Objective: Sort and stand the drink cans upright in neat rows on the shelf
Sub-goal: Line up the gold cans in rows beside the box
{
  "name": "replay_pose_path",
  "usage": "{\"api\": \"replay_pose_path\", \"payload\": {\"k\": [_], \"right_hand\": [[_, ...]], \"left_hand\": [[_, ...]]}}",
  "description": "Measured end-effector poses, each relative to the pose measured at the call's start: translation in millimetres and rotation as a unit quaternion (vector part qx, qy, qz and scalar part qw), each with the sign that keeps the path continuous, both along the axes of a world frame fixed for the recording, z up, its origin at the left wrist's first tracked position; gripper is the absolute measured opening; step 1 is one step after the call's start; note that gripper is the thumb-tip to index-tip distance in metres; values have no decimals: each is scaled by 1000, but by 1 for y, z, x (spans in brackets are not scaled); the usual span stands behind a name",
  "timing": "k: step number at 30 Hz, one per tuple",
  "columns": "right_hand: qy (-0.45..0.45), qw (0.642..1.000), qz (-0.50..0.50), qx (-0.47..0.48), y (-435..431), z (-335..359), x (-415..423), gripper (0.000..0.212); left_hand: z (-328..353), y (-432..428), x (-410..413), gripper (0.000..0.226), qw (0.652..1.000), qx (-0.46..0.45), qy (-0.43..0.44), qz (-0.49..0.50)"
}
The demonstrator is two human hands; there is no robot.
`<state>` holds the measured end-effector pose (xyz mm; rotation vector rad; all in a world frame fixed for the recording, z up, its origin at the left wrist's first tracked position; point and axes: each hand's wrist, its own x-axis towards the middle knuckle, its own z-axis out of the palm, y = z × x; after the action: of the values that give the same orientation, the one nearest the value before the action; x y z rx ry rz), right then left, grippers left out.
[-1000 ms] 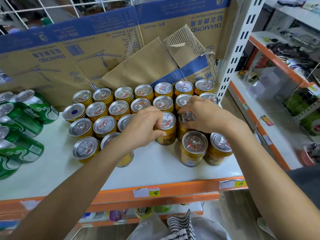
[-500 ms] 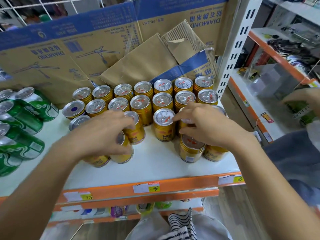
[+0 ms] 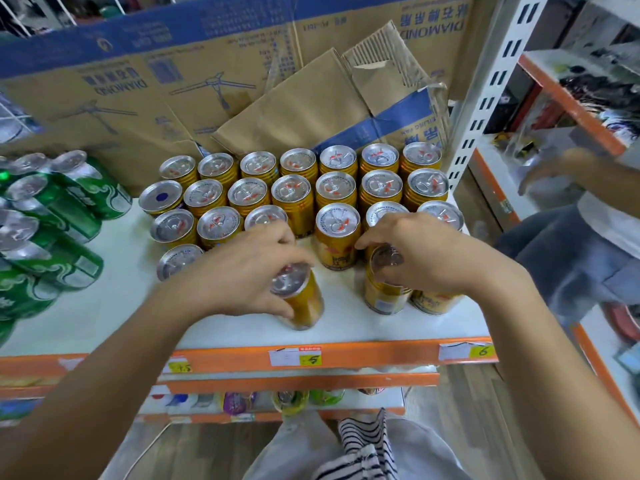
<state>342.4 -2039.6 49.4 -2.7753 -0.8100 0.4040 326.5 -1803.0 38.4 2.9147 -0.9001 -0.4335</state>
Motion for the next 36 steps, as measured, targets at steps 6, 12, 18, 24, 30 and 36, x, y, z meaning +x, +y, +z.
{"api": "replay_pose_path", "payload": {"k": [6, 12, 18, 24, 30, 36], "right_hand": [[-25, 999, 12, -16, -8, -3, -6, 50], [-32, 998, 23, -51, -14, -13, -6, 60], [-37, 999, 32, -24, -17, -15, -6, 55], [-68, 996, 45, 26, -17, -9, 4, 46], [-116, 993, 9, 34, 6, -12, 33, 40], [-109, 992, -62, 2, 44, -21, 73, 41]], "left_hand": [[-12, -42, -5, 73, 998, -42, -49, -15], [-19, -55, -4, 69, 994, -52, -91, 6], [-31, -58, -9, 69, 987, -78, -135, 27], [-26, -49, -13, 48, 960, -238, -109, 99], [-13, -24, 15, 31, 958, -210, -152, 124], [-14, 9, 69, 38, 968, -146, -146, 141]]}}
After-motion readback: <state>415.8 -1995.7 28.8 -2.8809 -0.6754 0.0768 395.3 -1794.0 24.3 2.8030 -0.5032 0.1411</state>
